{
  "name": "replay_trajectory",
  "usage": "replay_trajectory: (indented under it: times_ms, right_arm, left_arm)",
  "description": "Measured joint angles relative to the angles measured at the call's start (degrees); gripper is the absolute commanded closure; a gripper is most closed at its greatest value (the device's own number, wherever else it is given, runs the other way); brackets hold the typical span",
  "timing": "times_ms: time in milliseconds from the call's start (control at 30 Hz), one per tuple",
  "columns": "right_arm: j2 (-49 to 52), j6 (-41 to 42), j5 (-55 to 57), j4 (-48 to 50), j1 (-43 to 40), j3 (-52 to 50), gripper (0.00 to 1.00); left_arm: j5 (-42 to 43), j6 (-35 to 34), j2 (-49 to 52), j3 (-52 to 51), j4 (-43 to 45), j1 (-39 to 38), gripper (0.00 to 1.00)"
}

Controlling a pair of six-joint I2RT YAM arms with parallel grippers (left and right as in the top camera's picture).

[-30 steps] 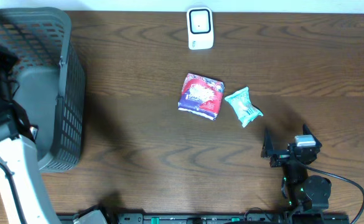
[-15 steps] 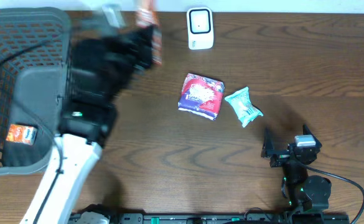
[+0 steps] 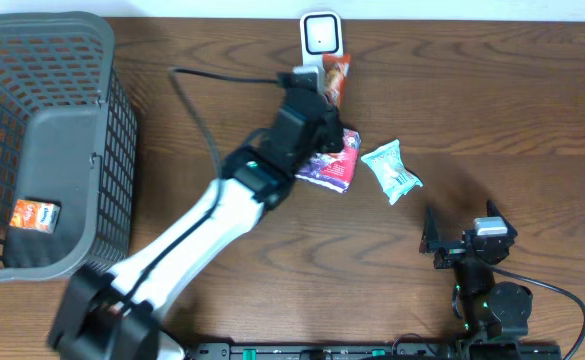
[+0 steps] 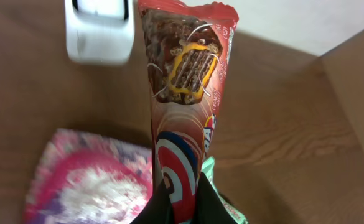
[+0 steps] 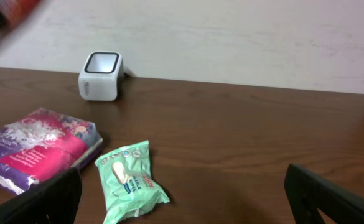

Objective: Scan the item barcode
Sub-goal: 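Swing the red bar past the scanner and set it between packs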

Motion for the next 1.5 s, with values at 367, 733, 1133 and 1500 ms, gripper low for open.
replay_trajectory:
  times_ms: [367,733,1133,1500]
  right_arm:
    - [0.00,-0.02,0.00,0.00,0.00,0.00,0.01]
    - [0.00,-0.02,0.00,0.00,0.00,0.00,0.01]
    - [0.00,0.00,0.00,0.00,0.00,0.00,0.01]
    - [0.00,0.00,0.00,0.00,0.00,0.00,0.01]
  left_arm:
    - [-0.55,-5.60,10.56,0.00,8.52,-5.16,0.92]
    - [-0.70,-5.79,11.78,0.00,12.31,-5.35,0.92]
    - [-1.20,-6.43,16.79,0.00,17.73,-6.03,0.64]
    - [-1.18,3.06,6.60,0.00,18.16,-3.85,0.55]
